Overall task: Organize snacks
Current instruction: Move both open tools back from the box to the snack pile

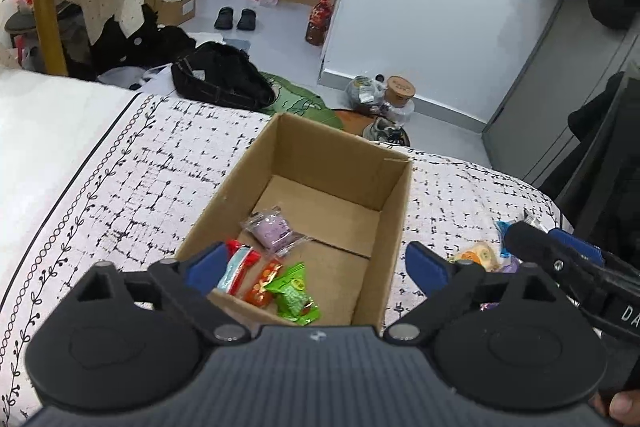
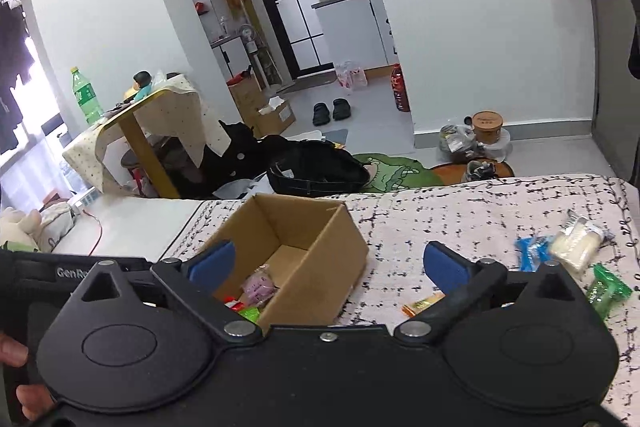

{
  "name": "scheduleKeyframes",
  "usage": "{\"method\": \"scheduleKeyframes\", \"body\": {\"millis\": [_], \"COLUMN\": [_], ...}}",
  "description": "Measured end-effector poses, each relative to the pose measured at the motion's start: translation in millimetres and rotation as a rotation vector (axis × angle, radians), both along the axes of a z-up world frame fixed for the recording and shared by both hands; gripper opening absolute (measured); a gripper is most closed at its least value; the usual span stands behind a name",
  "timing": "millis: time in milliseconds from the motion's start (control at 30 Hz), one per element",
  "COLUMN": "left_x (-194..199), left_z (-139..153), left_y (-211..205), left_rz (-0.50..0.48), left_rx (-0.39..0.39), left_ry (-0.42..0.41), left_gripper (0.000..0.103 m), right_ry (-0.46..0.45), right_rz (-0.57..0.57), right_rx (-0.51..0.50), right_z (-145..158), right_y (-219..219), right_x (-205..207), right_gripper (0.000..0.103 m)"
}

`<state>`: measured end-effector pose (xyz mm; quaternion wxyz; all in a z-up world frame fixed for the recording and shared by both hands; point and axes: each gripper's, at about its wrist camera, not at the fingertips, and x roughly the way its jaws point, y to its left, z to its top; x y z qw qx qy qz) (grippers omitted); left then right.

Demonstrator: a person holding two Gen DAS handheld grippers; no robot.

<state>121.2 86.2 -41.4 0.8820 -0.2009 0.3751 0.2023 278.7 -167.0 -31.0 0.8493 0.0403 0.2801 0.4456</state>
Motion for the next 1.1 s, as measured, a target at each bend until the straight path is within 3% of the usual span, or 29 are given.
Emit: {"method": "scheduleKeyframes", "body": {"millis": [67, 1100], "left_x": [1.2, 53.9], "left_z": [1.0, -12.5], "left_y": [-3.4, -80.5], "left_rz": [-0.009, -0.165], "left_rx": [0.004, -0.047], "left_ry": [-0.006, -0.082], "left_gripper": [0.103, 0.103], "right_ry": [-0.012, 0.018], "right_rz": [-0.012, -0.233], "right_rx": [-0.013, -0.02], "right_z": [-0.5, -24.2], "right_y": [-4.9, -105.8], "right_x": [0.5, 46.3], "right_gripper": [0.102, 0.103]}}
